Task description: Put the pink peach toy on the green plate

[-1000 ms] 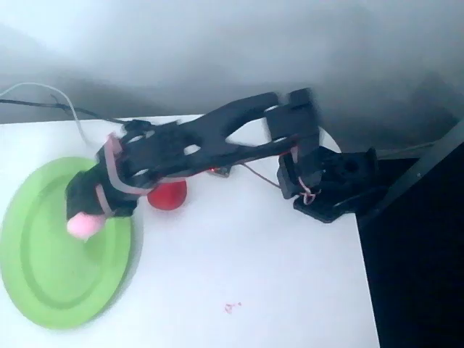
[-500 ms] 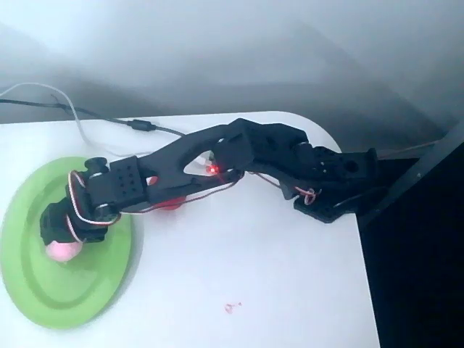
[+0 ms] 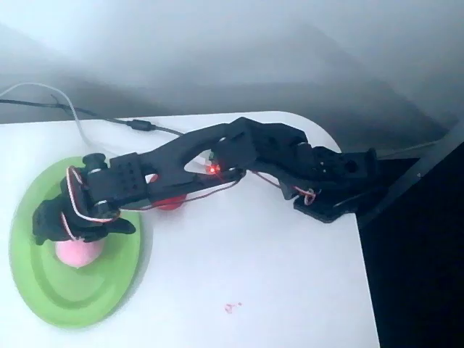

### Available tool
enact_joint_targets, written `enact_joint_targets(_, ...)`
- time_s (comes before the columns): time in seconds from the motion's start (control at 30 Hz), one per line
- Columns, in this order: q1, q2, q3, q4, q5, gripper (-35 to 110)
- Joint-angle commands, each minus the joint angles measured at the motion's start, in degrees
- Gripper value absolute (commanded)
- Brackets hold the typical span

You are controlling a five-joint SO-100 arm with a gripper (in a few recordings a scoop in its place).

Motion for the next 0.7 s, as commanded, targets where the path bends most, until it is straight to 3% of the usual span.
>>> enact_joint_targets(0.0,0.35,9.23,0.53,0.62,-11.60,68)
enact_joint_targets(0.17,1.05,22.50,7.21,0.62,-11.60,56)
enact_joint_targets(0.33,1.23,45.79,32.26,0.62,-11.43,0)
enact_joint_targets(0.67,5.01,98.09,98.35,0.62,-2.55,0)
